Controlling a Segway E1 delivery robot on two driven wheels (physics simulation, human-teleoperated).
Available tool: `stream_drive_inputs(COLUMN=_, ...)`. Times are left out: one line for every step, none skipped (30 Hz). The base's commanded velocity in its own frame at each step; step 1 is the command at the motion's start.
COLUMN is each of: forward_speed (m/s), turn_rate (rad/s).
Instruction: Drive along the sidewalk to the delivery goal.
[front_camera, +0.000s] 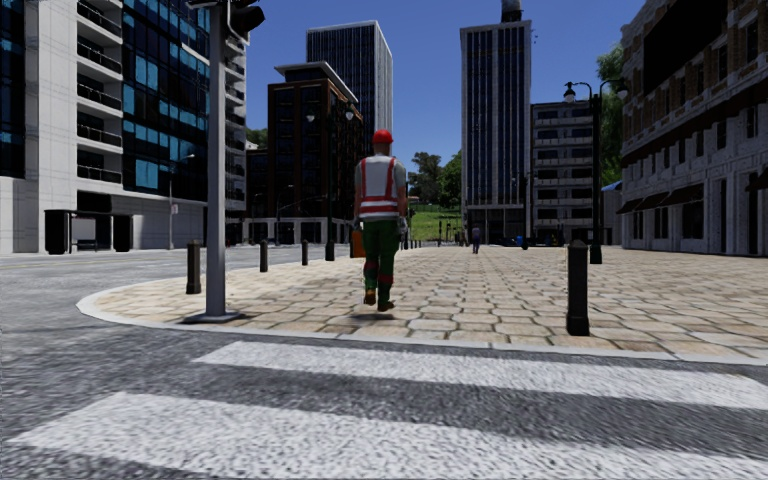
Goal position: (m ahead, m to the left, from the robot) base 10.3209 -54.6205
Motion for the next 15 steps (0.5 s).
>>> stream_drive_inputs(forward_speed=2.0, turn_rate=0.0)
stream_drive_inputs(forward_speed=2.0, turn_rate=0.0)
stream_drive_inputs(forward_speed=2.0, turn_rate=0.0)
stream_drive_inputs(forward_speed=2.0, turn_rate=0.0)
stream_drive_inputs(forward_speed=2.0, turn_rate=0.0)
stream_drive_inputs(forward_speed=2.0, turn_rate=0.0)
stream_drive_inputs(forward_speed=2.0, turn_rate=0.0)
stream_drive_inputs(forward_speed=2.0, turn_rate=0.0)
stream_drive_inputs(forward_speed=2.0, turn_rate=0.0)
stream_drive_inputs(forward_speed=2.0, turn_rate=0.0)
stream_drive_inputs(forward_speed=2.0, turn_rate=0.0)
stream_drive_inputs(forward_speed=2.0, turn_rate=0.0)
stream_drive_inputs(forward_speed=2.0, turn_rate=0.0)
stream_drive_inputs(forward_speed=2.0, turn_rate=0.0)
stream_drive_inputs(forward_speed=2.0, turn_rate=0.0)
